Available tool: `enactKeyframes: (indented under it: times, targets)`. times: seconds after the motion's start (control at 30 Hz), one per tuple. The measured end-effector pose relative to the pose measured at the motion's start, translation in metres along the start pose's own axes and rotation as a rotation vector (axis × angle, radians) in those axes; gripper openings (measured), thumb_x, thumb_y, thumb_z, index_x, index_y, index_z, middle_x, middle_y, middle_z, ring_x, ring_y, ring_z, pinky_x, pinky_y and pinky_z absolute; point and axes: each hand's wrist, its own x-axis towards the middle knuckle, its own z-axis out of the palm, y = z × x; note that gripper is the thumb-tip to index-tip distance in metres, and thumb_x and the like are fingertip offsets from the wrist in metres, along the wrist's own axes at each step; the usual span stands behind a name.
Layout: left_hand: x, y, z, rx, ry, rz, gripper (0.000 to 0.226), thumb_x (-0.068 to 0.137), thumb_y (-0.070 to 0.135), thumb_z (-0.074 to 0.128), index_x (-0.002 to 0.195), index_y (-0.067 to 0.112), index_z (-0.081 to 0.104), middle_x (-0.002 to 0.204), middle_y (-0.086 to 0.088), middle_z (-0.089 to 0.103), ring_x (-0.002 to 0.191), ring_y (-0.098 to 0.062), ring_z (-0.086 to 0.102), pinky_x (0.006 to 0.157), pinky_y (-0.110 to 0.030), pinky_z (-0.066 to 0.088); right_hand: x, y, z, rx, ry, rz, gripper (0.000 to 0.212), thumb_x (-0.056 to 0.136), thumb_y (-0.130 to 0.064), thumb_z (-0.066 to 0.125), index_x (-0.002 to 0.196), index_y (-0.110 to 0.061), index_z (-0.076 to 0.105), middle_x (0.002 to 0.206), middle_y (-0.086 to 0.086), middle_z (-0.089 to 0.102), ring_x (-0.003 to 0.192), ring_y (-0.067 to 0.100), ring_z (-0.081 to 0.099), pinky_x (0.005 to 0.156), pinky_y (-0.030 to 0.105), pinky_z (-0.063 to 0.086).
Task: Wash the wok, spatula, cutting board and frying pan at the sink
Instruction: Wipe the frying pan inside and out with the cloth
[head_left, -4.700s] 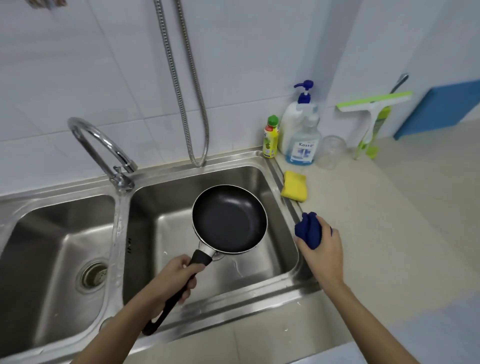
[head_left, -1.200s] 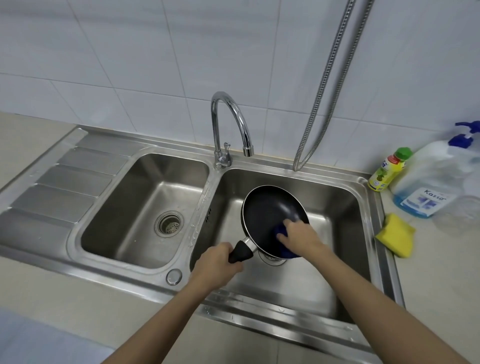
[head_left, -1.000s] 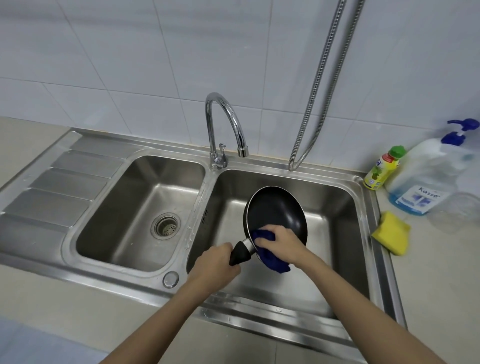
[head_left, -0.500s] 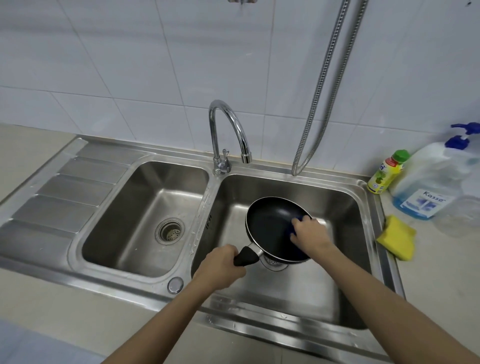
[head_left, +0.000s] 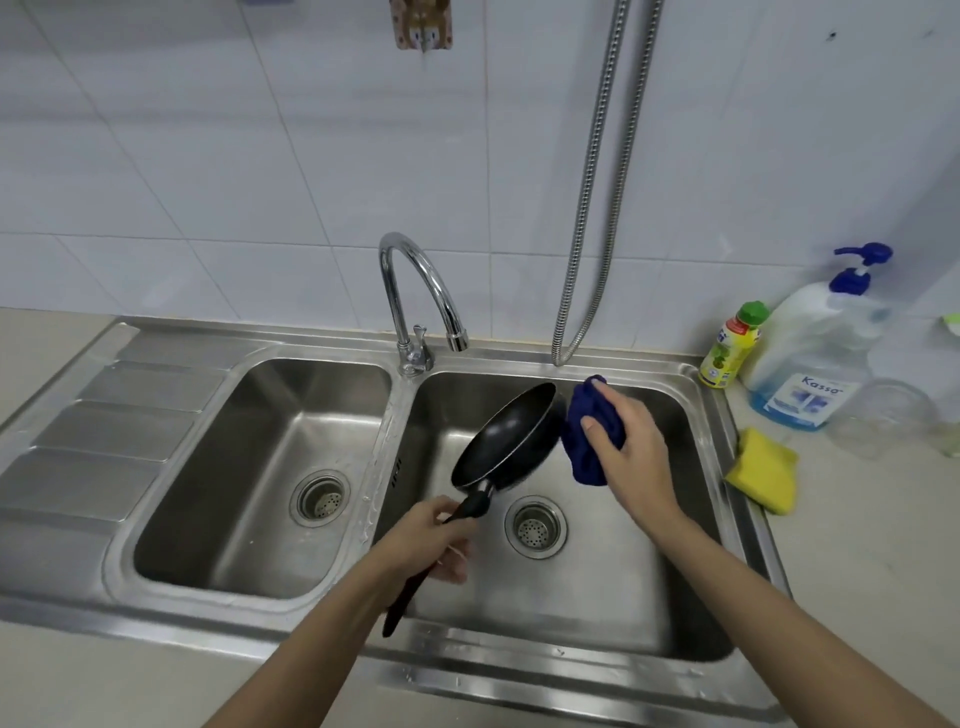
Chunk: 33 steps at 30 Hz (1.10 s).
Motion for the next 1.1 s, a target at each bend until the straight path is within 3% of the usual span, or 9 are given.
enactKeyframes:
  times: [0.1,0.3,0.43,0.5,0.63,0.73,0.83,0.97,1.1]
  targets:
    - [-0.004,0.006,0.0,-0.001,-0.091,-0.026,0.019,0.099,0.02,0.051,0.114,0.01,0.059,0.088,-0.009,0.064,0.06,-0.016,0.06,0.057,-0.031,0.054,-0.015,-0.002,0.008,-0.026,0.003,-0.061,0.042,0.091,-0.019,0.059,0.133,-0.02,0.051,0.123,-0.003,0.053,0.11,0.006,0.051,0.097,0.018,0.039]
    - [-0.015,0.004,0.019,0.017,-0.166,0.045,0.033,0.103,0.022,0.043,0.115,-0.008,0.047,0.067,-0.002,0.054,0.045,-0.009,0.039,0.039,-0.02,0.031,-0.046,-0.017,0.044,-0.25,-0.028,-0.234,0.041,0.095,-0.019,0.045,0.135,-0.023,0.05,0.141,0.001,0.044,0.124,0.019,0.044,0.105,0.037,0.037]
    - [-0.023,0.003,0.016,0.089,-0.182,0.103,0.026,0.102,0.026,0.046,0.099,0.001,0.053,0.06,-0.002,0.052,0.042,-0.01,0.039,0.037,-0.022,0.032,-0.044,-0.021,0.049,-0.344,-0.077,-0.369,0.046,0.095,-0.041,0.049,0.137,-0.023,0.048,0.147,0.007,0.038,0.127,0.025,0.041,0.108,0.042,0.033]
    - [-0.027,0.005,0.012,0.154,-0.192,0.119,0.025,0.101,0.027,0.046,0.094,0.004,0.052,0.057,0.0,0.051,0.041,-0.01,0.039,0.037,-0.022,0.033,-0.036,-0.019,0.05,-0.411,-0.11,-0.451,0.05,0.092,-0.05,0.05,0.135,-0.024,0.051,0.145,0.008,0.042,0.124,0.028,0.044,0.103,0.043,0.037]
    - [-0.034,0.003,0.006,0.196,-0.199,0.148,0.023,0.101,0.025,0.046,0.091,0.004,0.049,0.052,0.0,0.048,0.036,-0.01,0.037,0.037,-0.023,0.034,0.0,-0.019,0.045,-0.525,-0.205,-0.639,0.045,0.091,-0.048,0.05,0.129,-0.024,0.057,0.133,0.006,0.053,0.112,0.027,0.052,0.087,0.043,0.047]
    - [-0.038,0.002,0.003,0.185,-0.211,0.171,0.023,0.101,0.025,0.047,0.09,0.004,0.049,0.056,-0.005,0.047,0.037,-0.011,0.036,0.036,-0.024,0.033,0.026,-0.023,0.042,-0.48,-0.161,-0.495,0.043,0.09,-0.048,0.048,0.125,-0.026,0.058,0.124,0.002,0.056,0.108,0.023,0.053,0.085,0.039,0.046]
    - [-0.04,0.002,0.001,0.154,-0.217,0.178,0.023,0.1,0.024,0.048,0.09,0.004,0.05,0.062,-0.009,0.049,0.039,-0.012,0.037,0.035,-0.021,0.034,0.058,-0.017,0.036,-0.432,-0.092,-0.15,0.037,0.089,-0.047,0.047,0.116,-0.026,0.06,0.109,0.003,0.059,0.101,0.024,0.054,0.084,0.037,0.047]
    - [-0.045,-0.001,0.0,0.057,-0.242,0.192,0.023,0.1,0.024,0.049,0.091,0.004,0.051,0.062,-0.007,0.05,0.04,-0.013,0.035,0.034,-0.021,0.033,0.079,0.008,0.015,-0.352,-0.263,0.256,0.034,0.091,-0.045,0.046,0.113,-0.023,0.06,0.108,0.006,0.064,0.1,0.028,0.057,0.082,0.035,0.043]
    - [-0.041,0.0,0.004,-0.03,-0.258,0.189,0.023,0.101,0.025,0.046,0.091,0.005,0.051,0.061,-0.007,0.049,0.039,-0.012,0.032,0.033,-0.02,0.031,0.04,0.025,0.012,-0.102,-0.019,0.467,0.033,0.09,-0.046,0.051,0.109,-0.02,0.06,0.107,0.007,0.062,0.098,0.026,0.056,0.083,0.033,0.041]
